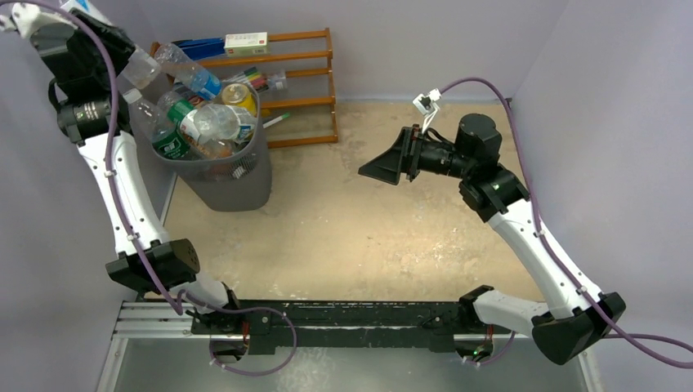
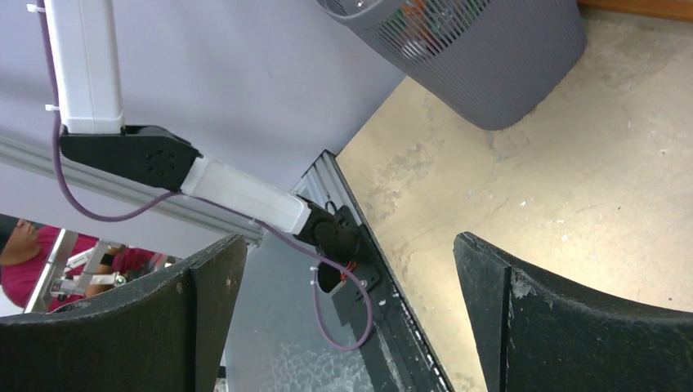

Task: Put the plastic bottles in the bin
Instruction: Place the plastic bottle in the trash bin.

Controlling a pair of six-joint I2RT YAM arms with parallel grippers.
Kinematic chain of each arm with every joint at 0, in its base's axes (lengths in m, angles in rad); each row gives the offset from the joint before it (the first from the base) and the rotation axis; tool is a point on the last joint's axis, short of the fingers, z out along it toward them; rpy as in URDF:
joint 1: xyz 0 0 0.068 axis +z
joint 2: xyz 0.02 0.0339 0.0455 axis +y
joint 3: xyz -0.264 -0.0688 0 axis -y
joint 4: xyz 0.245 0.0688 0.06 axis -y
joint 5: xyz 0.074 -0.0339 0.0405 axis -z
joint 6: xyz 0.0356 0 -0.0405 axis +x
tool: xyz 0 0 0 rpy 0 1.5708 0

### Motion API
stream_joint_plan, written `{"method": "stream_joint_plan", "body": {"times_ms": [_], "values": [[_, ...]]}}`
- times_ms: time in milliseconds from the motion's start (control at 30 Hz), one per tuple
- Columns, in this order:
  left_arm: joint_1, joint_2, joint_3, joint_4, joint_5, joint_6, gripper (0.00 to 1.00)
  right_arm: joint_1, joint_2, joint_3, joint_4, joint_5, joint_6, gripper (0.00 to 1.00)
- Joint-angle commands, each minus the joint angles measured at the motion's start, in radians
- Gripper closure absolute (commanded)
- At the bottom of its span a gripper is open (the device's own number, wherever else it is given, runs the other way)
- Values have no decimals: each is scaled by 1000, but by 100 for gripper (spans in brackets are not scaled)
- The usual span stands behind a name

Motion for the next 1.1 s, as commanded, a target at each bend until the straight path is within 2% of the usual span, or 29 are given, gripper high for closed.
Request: {"method": "stream_joint_plan", "body": {"times_ms": [0,300,600,800,1067], "values": [[71,-136,-150,285,156,-99,60,-4,-5,-17,44,-39,-2,0],[71,-298,-489,604,255,-198,60,-4,12,-55,75,-54,2,0],[68,-357,-703,788,293,-274,61,-3,17,-82,105,-50,13,0],[10,-368,-779,834,273,-253,61,-4,24,-89,126,-46,17,0],[-107,-355,-776,728,162,-140,61,-3,22,-97,124,-58,22,0]]}}
